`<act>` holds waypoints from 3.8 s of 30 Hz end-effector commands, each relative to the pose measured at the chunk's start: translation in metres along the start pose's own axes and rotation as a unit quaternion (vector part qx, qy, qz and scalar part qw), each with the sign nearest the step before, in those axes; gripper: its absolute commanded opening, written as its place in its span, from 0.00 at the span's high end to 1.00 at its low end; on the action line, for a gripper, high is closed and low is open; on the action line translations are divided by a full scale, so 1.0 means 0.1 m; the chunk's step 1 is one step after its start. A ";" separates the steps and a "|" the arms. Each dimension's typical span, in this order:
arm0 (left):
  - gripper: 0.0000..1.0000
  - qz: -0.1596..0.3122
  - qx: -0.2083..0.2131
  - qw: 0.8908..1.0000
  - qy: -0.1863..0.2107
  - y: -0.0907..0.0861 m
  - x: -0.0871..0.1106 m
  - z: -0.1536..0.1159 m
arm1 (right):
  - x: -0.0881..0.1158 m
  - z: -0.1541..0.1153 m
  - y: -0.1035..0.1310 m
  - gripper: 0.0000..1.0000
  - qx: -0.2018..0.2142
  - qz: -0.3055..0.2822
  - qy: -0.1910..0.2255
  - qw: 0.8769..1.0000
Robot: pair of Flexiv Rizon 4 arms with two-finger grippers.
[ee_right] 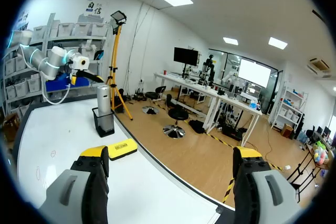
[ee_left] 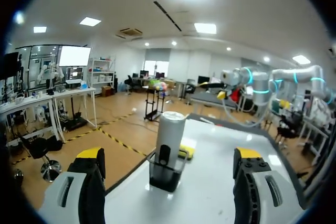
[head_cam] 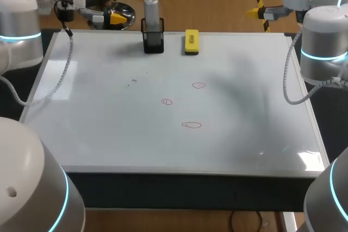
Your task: Pick up the inspection probe, press it on each red-marked spot on the whiteboard one by one, put down the probe, pick up the eraser, and wipe off all the red marks.
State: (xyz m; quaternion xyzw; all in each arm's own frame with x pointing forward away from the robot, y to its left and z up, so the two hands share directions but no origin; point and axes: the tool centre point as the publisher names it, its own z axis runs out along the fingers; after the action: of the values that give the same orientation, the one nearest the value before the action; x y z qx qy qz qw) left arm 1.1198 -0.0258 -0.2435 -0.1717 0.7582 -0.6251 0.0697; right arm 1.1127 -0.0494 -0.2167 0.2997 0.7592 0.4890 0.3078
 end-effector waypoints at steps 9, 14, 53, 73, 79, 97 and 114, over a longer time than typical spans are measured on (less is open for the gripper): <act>0.00 0.010 0.040 0.990 0.135 0.11 0.01 0.42 | 0.00 0.00 0.00 0.00 0.000 0.000 0.000 1.000; 0.00 0.011 0.054 0.988 0.145 0.11 0.09 0.58 | 0.00 0.00 0.00 0.00 0.000 0.000 0.000 1.000; 0.00 0.006 0.076 0.984 0.160 0.15 0.36 1.38 | 0.00 0.00 0.00 0.00 0.000 0.000 0.000 1.000; 1.00 0.005 0.069 0.987 0.148 0.18 0.36 1.32 | 0.00 0.00 0.00 0.00 0.000 0.000 0.000 1.000; 1.00 0.007 0.072 0.987 0.144 0.16 0.37 1.31 | 0.00 0.00 0.00 0.00 0.000 0.000 0.000 1.000; 1.00 0.030 0.092 0.986 0.136 -0.39 0.17 1.31 | 0.00 0.00 0.00 0.00 0.000 0.000 0.000 1.000; 1.00 0.061 0.080 0.985 0.137 -0.76 0.24 1.10 | 0.00 0.00 0.00 0.00 0.000 0.000 0.000 1.000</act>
State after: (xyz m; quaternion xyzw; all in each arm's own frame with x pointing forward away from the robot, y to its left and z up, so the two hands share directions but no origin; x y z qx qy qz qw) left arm 1.1561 -0.1522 -0.2001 -0.0277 0.7125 -0.7011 0.0096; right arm 1.1127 -0.0494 -0.2167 0.2997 0.7592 0.4889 0.3078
